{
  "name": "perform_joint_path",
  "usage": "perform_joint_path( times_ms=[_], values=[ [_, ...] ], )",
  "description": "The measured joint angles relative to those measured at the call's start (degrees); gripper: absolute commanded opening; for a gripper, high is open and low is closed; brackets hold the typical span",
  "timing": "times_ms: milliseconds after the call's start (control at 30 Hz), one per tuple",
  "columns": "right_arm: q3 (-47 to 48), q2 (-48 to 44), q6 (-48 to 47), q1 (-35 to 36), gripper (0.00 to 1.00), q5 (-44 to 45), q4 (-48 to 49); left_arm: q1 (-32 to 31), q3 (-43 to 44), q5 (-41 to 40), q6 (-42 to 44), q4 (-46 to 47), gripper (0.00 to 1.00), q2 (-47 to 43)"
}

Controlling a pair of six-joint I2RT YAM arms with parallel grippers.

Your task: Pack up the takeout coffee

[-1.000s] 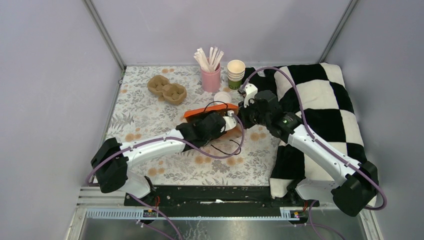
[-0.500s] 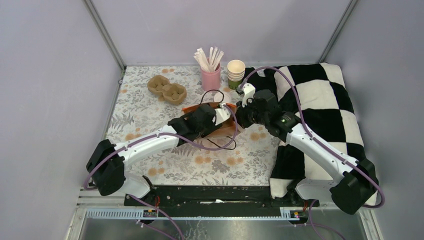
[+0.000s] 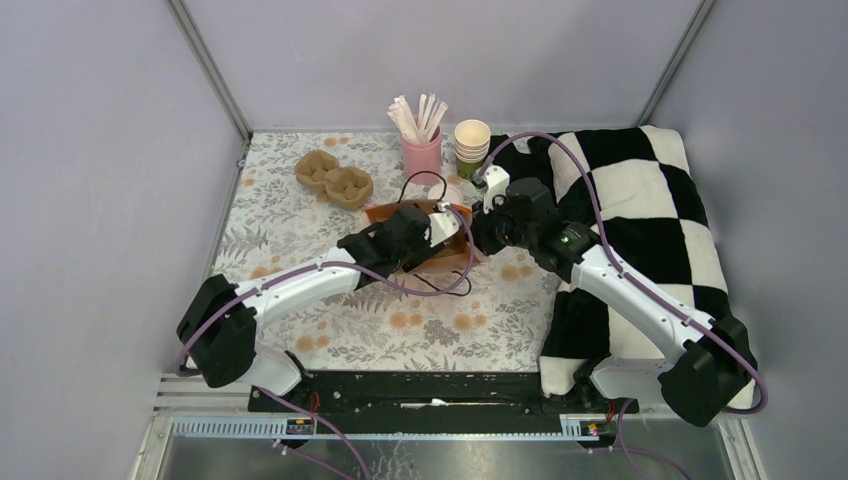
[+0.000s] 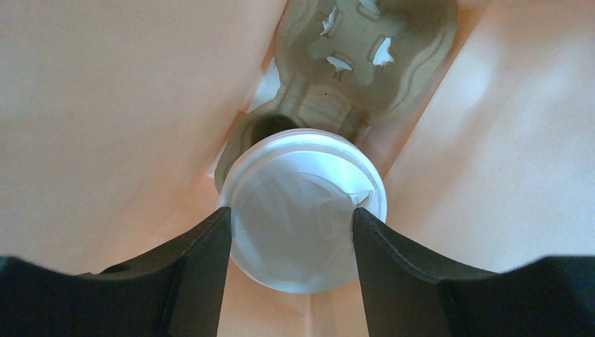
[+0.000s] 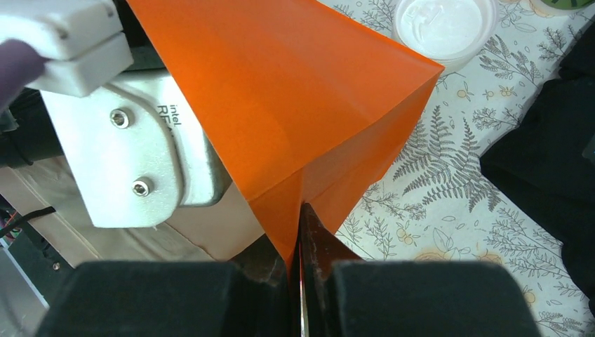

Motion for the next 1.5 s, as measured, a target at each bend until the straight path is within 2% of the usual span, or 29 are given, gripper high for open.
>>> perform_joint_path(
  times_ms=[233, 633, 1033, 1100, 1367, 1500],
  values=[
    [0.3, 0.5, 0.0, -0.1, 0.1, 0.2, -0.5, 0.2, 1.3, -0.2, -1.0, -0.2, 0.47, 1.5],
    [3.0, 1.6, 0.6, -0.1, 0.13, 1.6, -1.8, 0.6, 4.8, 1.4, -4.5, -7.8, 0.77, 0.6],
    [8.1, 5.0, 3.7, -0.1, 0.15, 5.5, -5.6, -0.2, 9.9, 6.4, -11.8, -17.1, 0.92, -2.0],
    [9.0, 5.5, 4.2, -0.1, 0.15, 6.1, -6.3, -0.8, 10.8, 6.6, -12.7, -18.2, 0.98, -2.4],
    [11.5, 6.4, 5.8, 0.0, 0.15, 8.3, -9.9, -1.7, 14.8, 8.4, -15.9, -21.5, 0.99, -3.6],
    [14.9, 8.3, 6.1, 0.5, 0.17, 10.2, -13.2, -1.7, 18.4, 12.1, -18.5, -23.3, 0.99, -3.6]
  ],
)
